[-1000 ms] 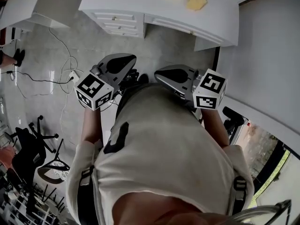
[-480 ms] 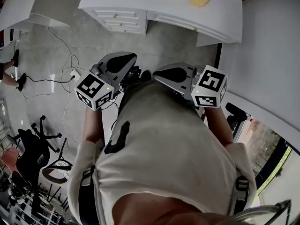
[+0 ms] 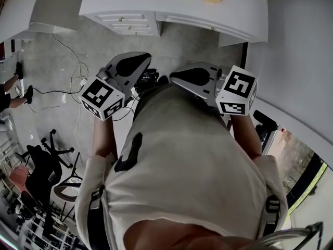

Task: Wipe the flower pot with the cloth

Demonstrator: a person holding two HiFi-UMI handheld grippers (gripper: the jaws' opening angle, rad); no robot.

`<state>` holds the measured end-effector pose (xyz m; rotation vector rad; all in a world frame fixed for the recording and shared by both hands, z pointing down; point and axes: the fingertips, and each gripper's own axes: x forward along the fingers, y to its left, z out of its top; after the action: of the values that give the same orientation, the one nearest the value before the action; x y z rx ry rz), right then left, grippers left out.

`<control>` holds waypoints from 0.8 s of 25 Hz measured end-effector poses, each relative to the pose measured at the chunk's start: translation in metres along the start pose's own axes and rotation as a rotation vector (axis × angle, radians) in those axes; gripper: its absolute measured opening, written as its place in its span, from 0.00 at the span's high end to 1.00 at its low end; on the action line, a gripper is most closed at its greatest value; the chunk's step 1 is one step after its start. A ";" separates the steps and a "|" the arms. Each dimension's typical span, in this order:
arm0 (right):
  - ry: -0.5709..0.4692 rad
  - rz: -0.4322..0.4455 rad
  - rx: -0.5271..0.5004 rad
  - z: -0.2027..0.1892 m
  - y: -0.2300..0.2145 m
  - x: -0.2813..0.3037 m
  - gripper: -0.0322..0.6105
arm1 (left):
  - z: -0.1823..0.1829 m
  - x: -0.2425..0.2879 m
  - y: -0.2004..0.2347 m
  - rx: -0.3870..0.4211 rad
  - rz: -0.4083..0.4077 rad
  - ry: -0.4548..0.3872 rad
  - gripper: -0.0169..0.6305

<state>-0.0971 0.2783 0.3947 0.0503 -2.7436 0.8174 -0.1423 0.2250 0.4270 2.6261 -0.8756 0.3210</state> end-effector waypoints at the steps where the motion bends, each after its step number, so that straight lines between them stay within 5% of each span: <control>1: -0.001 0.000 0.003 0.002 -0.003 -0.003 0.94 | 0.003 0.003 0.000 0.002 0.002 -0.001 0.94; 20: -0.026 0.062 0.110 0.013 -0.066 -0.063 0.94 | 0.018 0.066 -0.003 -0.018 0.106 0.048 0.94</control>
<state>-0.0330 0.2132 0.4021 -0.0025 -2.7344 0.9907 -0.0868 0.1848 0.4305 2.5502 -0.9992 0.3998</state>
